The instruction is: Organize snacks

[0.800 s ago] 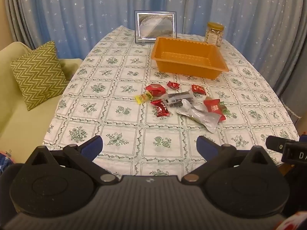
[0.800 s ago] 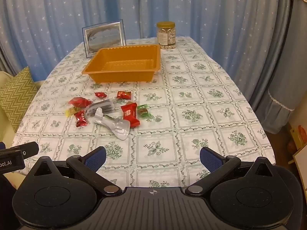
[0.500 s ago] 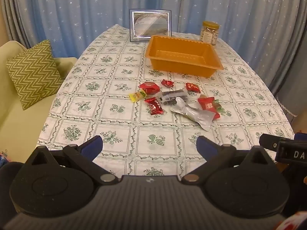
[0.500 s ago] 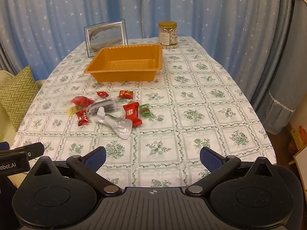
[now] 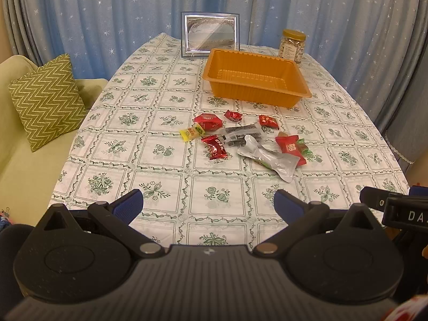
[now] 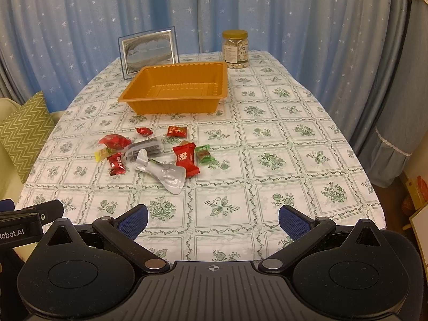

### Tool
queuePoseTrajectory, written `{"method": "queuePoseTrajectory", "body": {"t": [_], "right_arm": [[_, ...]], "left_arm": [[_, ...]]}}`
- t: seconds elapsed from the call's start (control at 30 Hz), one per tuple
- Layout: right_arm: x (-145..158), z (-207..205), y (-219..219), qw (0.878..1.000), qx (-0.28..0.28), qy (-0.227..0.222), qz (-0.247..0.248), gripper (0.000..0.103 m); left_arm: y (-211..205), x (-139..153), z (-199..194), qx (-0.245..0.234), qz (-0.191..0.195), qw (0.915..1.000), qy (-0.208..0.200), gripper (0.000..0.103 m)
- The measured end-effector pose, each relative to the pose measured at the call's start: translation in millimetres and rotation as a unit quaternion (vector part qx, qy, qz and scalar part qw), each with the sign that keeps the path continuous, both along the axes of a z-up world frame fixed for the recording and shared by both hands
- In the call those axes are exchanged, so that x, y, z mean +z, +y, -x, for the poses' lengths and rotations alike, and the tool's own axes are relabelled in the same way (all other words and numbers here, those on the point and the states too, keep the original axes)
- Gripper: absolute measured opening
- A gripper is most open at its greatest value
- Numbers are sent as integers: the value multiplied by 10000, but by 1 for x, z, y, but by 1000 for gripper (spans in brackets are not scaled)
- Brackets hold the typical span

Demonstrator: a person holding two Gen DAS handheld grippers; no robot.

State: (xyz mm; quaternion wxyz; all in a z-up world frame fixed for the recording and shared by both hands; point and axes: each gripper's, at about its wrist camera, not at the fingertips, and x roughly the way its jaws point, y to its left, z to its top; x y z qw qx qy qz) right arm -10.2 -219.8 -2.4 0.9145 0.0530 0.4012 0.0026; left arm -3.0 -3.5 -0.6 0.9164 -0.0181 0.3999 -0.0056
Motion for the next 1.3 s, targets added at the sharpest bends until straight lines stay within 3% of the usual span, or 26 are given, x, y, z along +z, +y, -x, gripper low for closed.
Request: {"method": "queuePoseTrajectory", "body": {"t": [1.3], "right_arm": [[-4,-2,0,10000,6,49,44,103]], "left_arm": [[-5,-3,-3,-65,39,10000,48,103]]}}
